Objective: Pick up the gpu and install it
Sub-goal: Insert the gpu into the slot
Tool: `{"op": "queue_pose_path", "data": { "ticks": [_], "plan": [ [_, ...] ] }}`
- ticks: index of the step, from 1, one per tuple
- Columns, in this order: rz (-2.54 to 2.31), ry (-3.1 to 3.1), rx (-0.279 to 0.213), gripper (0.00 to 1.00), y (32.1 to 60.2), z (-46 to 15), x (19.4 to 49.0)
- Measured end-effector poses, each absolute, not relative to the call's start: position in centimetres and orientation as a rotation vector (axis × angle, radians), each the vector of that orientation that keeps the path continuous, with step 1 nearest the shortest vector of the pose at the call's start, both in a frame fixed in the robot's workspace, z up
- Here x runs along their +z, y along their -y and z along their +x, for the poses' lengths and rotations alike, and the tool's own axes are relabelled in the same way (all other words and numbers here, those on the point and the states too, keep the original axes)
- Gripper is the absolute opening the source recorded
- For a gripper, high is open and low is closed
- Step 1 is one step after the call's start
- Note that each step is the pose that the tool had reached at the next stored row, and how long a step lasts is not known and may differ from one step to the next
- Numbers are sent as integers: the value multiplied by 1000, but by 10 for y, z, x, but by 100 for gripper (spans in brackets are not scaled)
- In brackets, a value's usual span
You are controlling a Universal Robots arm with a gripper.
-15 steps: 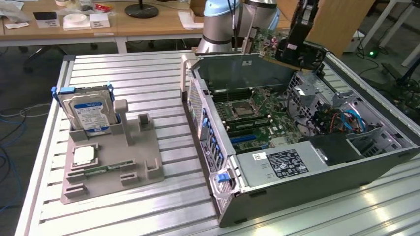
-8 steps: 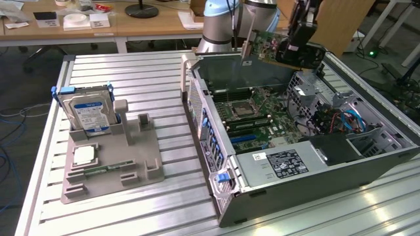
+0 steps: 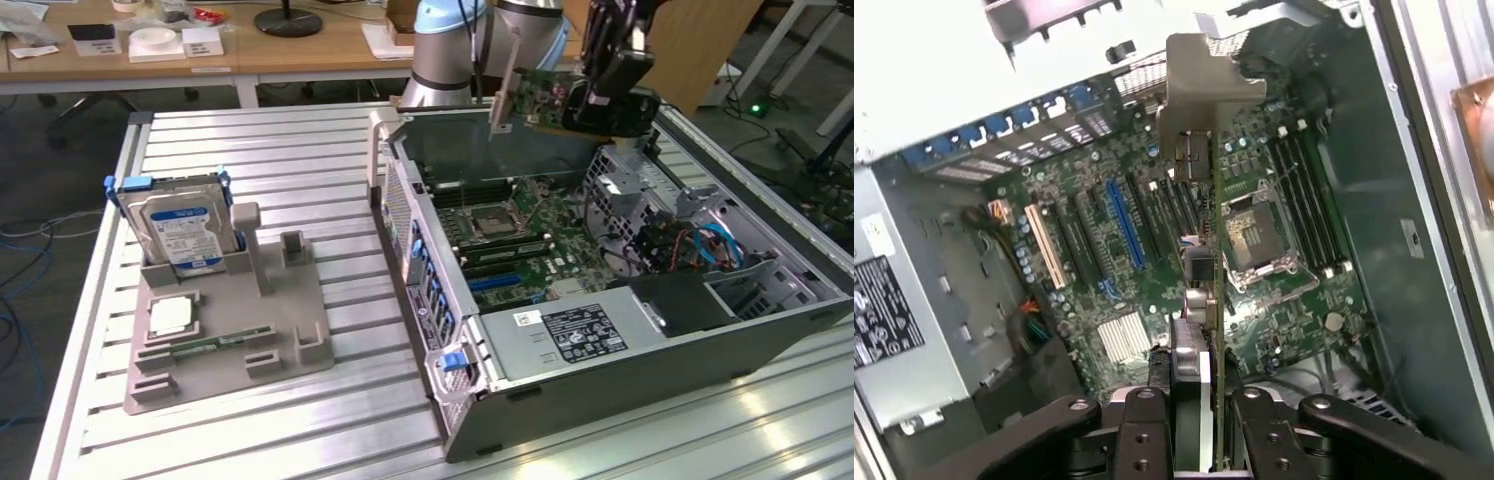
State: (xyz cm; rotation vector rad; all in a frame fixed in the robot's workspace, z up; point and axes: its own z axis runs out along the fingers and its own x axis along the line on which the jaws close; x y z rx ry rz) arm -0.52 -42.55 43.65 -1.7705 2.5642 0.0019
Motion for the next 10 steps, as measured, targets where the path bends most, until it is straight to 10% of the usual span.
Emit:
{"op": "queue_pose_path", "data": {
  "ticks": [10],
  "plan": [
    [-1985, -2393, -1, 28, 425, -5, 433]
  ]
}}
